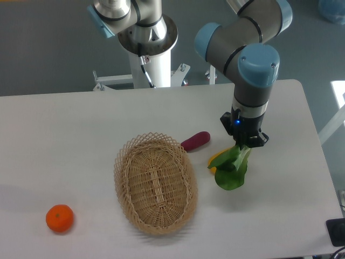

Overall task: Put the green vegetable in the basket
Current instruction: 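Grip the green bok choy and lift it off the table, then carry the held bok choy over the wicker basket and lower it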

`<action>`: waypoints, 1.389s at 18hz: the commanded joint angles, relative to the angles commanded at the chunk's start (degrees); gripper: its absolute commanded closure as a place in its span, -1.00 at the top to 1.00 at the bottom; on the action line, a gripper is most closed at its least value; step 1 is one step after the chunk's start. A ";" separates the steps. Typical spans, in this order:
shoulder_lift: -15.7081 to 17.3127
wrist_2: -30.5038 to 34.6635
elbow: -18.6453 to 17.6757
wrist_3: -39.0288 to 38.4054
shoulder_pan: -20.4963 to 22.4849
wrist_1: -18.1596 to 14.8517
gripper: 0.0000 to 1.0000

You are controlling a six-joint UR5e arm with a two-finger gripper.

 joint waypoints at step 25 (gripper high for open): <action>-0.70 -2.55 -3.07 -12.30 -14.76 0.35 -0.62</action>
